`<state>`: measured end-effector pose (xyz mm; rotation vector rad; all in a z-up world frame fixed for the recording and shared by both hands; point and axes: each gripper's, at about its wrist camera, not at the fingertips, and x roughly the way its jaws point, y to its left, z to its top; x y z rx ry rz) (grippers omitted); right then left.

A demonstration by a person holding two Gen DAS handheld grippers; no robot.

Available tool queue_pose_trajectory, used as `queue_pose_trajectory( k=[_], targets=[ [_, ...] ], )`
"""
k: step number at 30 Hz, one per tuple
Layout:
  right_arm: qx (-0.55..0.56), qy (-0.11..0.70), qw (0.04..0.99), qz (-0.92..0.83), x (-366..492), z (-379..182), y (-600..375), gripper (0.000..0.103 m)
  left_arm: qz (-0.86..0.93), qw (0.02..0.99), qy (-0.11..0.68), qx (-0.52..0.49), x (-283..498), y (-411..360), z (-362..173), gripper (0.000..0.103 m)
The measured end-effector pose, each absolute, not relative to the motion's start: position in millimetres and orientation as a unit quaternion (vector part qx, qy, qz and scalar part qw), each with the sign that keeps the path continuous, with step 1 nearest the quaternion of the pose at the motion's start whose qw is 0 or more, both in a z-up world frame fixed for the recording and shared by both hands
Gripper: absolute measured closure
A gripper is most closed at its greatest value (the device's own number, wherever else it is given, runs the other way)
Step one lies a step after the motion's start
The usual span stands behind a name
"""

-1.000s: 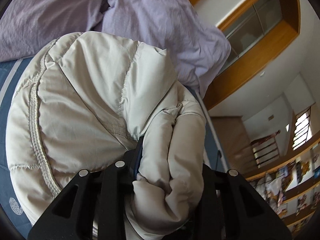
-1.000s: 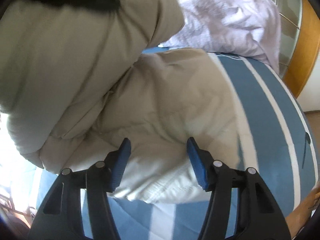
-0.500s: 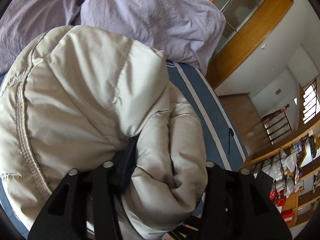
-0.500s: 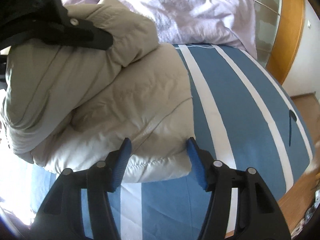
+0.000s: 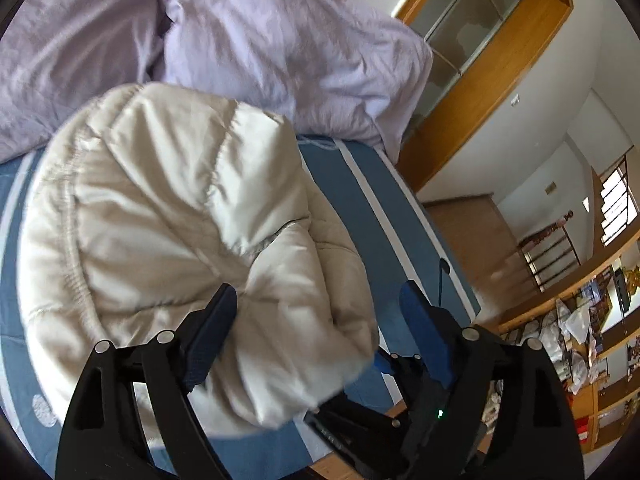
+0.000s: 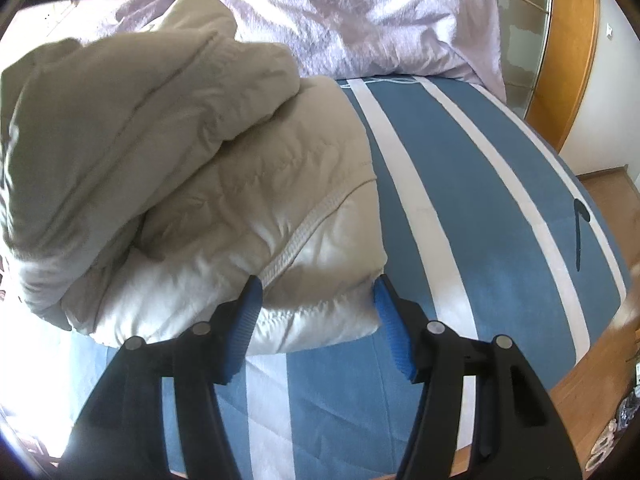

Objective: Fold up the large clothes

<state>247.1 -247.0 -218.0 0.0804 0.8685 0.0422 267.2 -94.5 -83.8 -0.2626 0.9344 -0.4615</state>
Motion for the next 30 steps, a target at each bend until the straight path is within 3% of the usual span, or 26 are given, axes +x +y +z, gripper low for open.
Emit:
queue_pose_trajectory(
  k=[14,30],
  targets=[
    [0.026,0.433,0.899,0.06,252,-215,-252,0.044,-0.059,0.894,0.426,-0.126,245,-16,-80,0.019],
    [0.041,0.422,0.904,0.049,242,-205,-267,0.044,-0.042,0.889,0.445,-0.1,246,-32,-108,0.017]
  ],
)
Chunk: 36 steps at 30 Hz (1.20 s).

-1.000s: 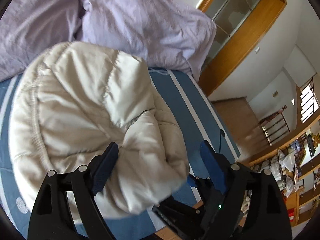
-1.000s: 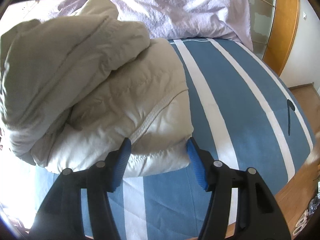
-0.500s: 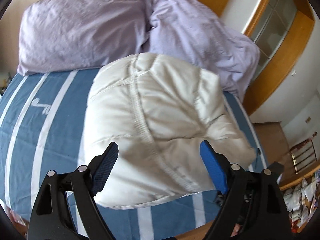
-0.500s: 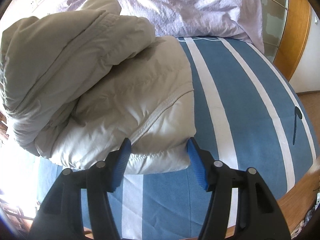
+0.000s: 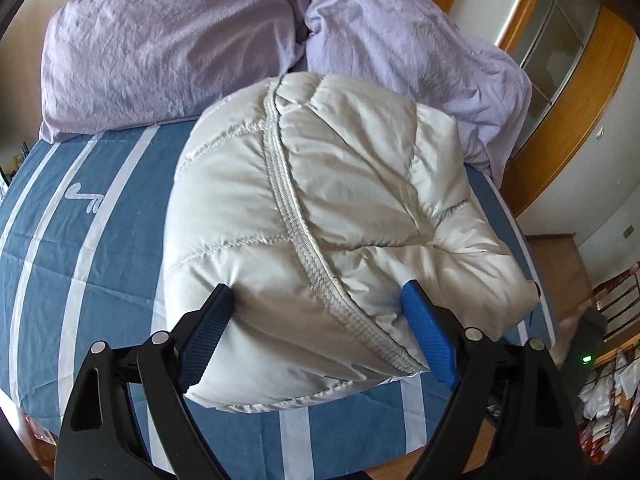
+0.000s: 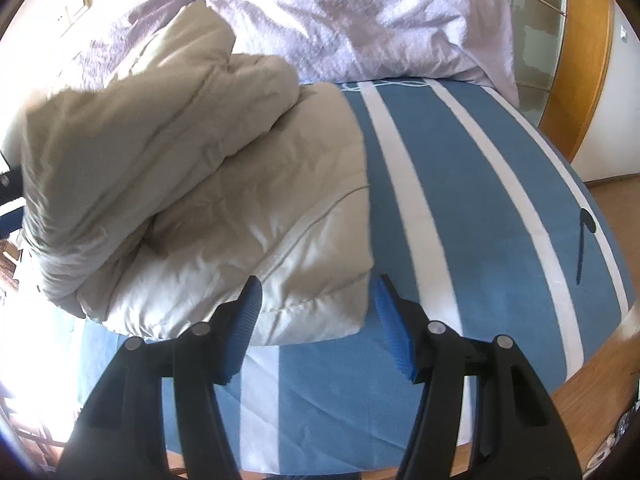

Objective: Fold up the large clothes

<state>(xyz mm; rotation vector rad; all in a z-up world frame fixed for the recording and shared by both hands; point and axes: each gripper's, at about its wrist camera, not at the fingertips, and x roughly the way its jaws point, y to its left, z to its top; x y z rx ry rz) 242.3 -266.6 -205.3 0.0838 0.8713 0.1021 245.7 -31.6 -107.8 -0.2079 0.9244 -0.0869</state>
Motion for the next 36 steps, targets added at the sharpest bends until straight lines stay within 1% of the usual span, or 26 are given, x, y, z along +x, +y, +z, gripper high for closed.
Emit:
queue_pose_trajectory(
  k=[12,18,20,21,23,24,25,29,32,36],
  targets=[
    [0.059,0.422,0.905,0.008,244,-204,-314,0.044,-0.057,0.888,0.453,-0.051,258,-77,-137,0.016],
    [0.067,0.411,0.909,0.012,256,-192,-328,0.045,-0.076,0.892,0.443,-0.033,259,-90,-149,0.016],
    [0.074,0.403,0.912,0.029,262,-182,-330,0.055,-0.083,0.894,0.439,-0.031,259,-87,-152,0.016],
    [0.077,0.399,0.913,0.038,265,-177,-330,0.058,-0.088,0.894,0.437,-0.03,259,-85,-153,0.016],
    [0.082,0.388,0.916,0.061,270,-165,-328,0.067,-0.092,0.895,0.436,-0.025,258,-84,-155,0.015],
    [0.082,0.381,0.918,0.078,275,-158,-324,0.069,-0.092,0.895,0.436,-0.022,257,-85,-156,0.015],
    [0.08,0.377,0.919,0.088,277,-153,-321,0.073,-0.092,0.895,0.436,-0.02,256,-86,-156,0.015],
    [0.072,0.358,0.919,0.147,297,-134,-299,0.082,-0.095,0.894,0.437,-0.021,258,-87,-154,0.015],
    [0.06,0.35,0.918,0.175,311,-127,-283,0.085,-0.095,0.893,0.439,-0.021,259,-87,-154,0.015],
    [0.051,0.337,0.916,0.21,325,-115,-270,0.087,-0.091,0.894,0.439,-0.022,260,-87,-154,0.015]
  ],
)
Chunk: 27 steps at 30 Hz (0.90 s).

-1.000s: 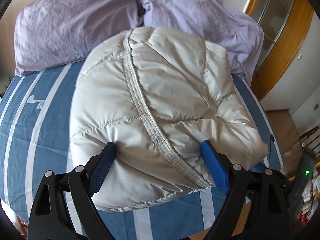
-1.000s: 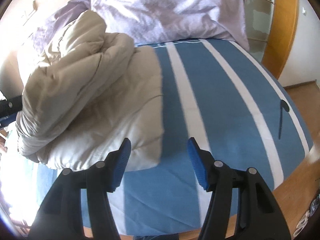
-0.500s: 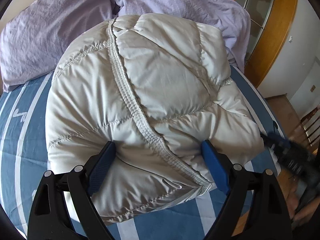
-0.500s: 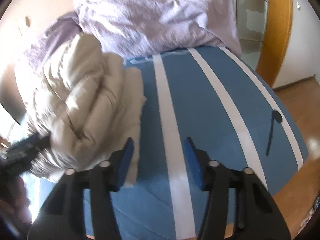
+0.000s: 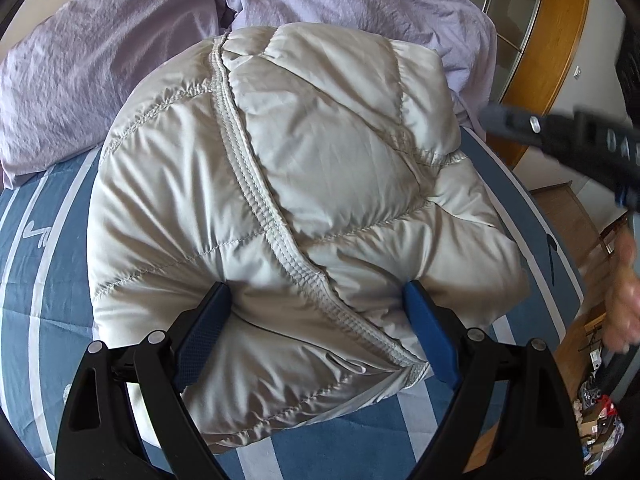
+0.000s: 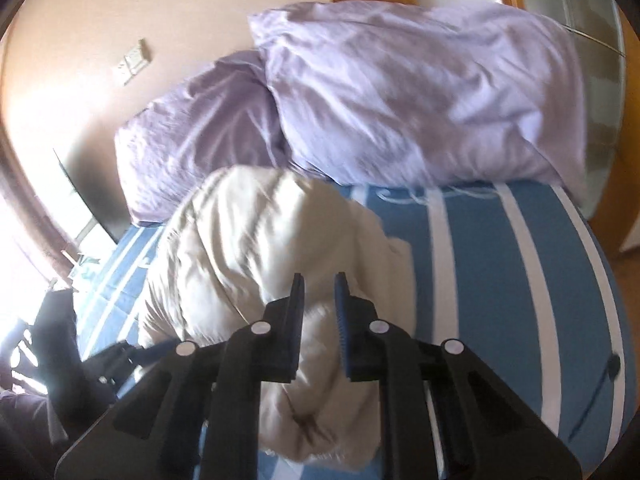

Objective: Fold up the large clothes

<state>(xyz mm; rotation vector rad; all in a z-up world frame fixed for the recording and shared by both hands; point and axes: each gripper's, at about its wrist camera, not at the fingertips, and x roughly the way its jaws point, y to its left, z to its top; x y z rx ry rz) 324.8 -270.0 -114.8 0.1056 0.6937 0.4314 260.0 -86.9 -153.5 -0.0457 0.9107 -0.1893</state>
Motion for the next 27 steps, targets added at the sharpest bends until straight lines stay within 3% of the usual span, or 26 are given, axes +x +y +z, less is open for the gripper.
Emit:
queue_pose_trajectory(
  k=[8,13,17,27],
  targets=[
    [0.027,0.32,0.91,0.264,343,-105,-259,0.098,-0.088,0.895,0.437,-0.022,258,-88,-154,0.015],
    [0.023,0.293,0.907,0.301,338,-101,-253,0.099,-0.087,0.895,0.438,-0.02,258,-88,-154,0.015],
    [-0.029,0.332,0.906,0.261,353,-122,-238,0.101,-0.084,0.895,0.438,-0.019,258,-89,-154,0.015],
    [-0.007,0.39,0.893,0.224,367,-170,-251,0.102,-0.083,0.894,0.44,-0.017,259,-89,-154,0.015]
  ],
)
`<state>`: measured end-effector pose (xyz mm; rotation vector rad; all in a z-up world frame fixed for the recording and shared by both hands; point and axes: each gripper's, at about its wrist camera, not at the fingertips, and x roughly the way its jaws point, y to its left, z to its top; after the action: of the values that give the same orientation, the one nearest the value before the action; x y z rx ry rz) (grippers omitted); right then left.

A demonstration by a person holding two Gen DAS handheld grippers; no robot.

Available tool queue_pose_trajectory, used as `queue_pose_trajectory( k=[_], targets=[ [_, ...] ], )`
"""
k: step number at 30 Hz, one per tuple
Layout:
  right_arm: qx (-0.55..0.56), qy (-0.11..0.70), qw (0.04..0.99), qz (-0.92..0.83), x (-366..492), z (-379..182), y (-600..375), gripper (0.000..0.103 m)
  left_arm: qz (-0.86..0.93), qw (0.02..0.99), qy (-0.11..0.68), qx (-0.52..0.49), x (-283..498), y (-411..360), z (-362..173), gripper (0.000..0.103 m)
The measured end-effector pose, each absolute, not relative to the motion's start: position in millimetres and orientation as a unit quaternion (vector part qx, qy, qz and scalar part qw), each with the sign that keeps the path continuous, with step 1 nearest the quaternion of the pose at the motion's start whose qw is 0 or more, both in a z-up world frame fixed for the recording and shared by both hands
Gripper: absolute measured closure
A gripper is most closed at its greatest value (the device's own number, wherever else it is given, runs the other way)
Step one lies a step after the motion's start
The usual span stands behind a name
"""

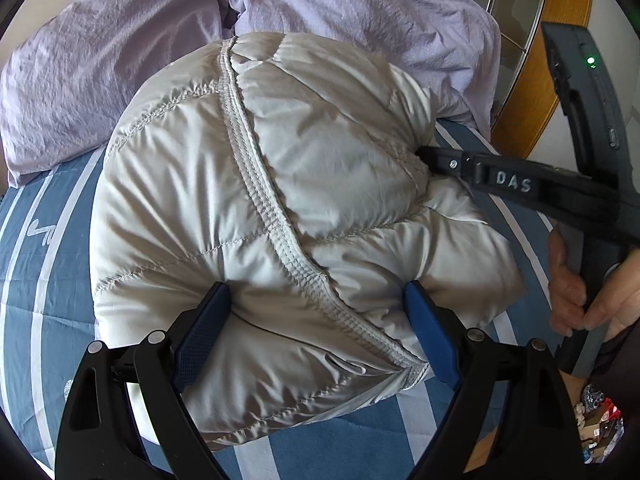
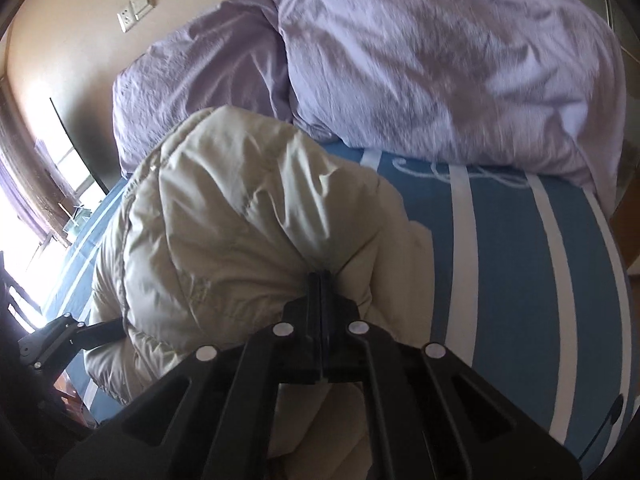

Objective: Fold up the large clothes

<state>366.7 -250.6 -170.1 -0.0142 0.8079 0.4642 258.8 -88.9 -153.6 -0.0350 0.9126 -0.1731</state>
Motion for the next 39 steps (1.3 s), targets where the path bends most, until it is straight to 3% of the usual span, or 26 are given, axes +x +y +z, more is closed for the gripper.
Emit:
queue_pose_trajectory(
  k=[14,39],
  targets=[
    [-0.021,0.434,0.88,0.191,386,-213,-241,0.102,-0.1,0.895,0.434,-0.026,256,-87,-150,0.016],
    [0.008,0.39,0.908,0.154,367,-222,-246,0.102,-0.077,0.918,0.387,-0.029,270,-71,-123,0.016]
  ],
)
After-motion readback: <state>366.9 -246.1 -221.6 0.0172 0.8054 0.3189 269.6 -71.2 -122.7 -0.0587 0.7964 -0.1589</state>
